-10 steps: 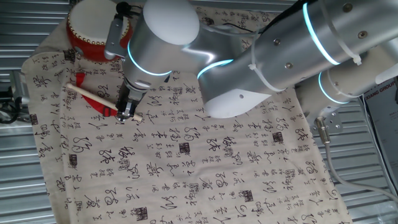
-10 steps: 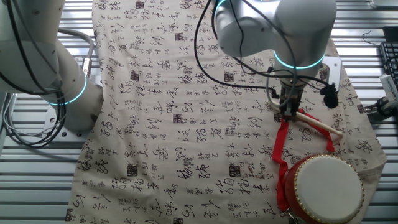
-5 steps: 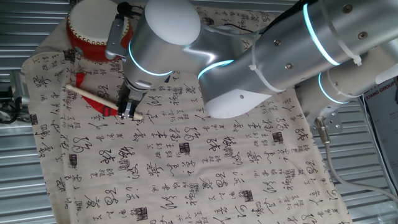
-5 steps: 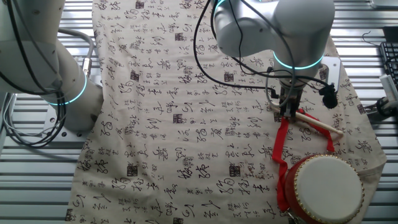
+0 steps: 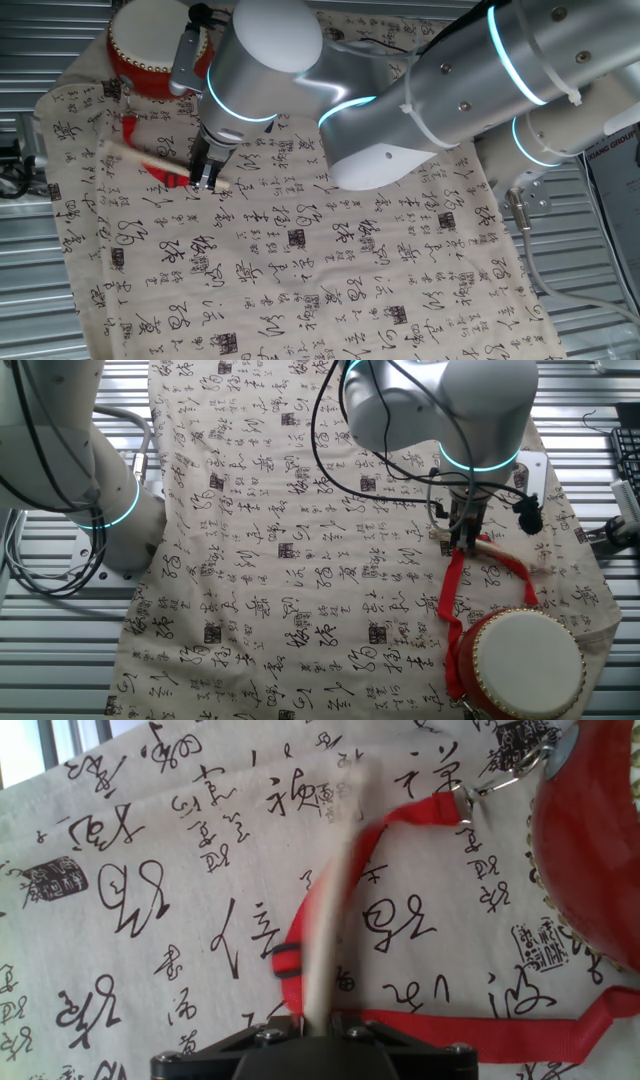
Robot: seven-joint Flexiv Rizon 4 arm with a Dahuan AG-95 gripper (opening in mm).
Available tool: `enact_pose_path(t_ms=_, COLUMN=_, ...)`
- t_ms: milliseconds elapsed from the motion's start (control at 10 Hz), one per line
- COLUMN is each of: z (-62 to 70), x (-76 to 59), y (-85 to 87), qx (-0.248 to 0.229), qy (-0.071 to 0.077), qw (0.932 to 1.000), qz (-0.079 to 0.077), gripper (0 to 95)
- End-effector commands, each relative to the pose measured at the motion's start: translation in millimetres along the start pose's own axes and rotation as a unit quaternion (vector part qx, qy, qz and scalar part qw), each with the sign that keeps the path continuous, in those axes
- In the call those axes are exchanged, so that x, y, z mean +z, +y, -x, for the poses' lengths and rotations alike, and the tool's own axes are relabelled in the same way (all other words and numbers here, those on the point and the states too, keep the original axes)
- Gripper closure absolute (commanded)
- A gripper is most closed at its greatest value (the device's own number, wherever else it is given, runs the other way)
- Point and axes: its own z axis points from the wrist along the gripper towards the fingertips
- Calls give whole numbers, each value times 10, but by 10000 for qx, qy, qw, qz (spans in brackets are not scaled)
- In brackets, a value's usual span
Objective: Play the drum
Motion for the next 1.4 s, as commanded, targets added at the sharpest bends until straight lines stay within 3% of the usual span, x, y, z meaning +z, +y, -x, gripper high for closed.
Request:
enact_pose_path(t_ms=100, z=-1, x=1, y=1, qx=5, qy=17, qw=10000, qz=0, gripper=950)
enact_pose_path(t_ms=900, z=9, x=-6, y=6, qx=-1, qy=171, qw=9998, qz=-70, gripper=950)
enact_pose_path(t_ms=1100, z=53, x=-84, y=11, qx=-6, qy=281, qw=9995, qz=-123, gripper=950)
enact_pose_path(t_ms=1400, z=89, x=-159, y=15, qx=-14, qy=302, qw=9994, qz=-174, gripper=950)
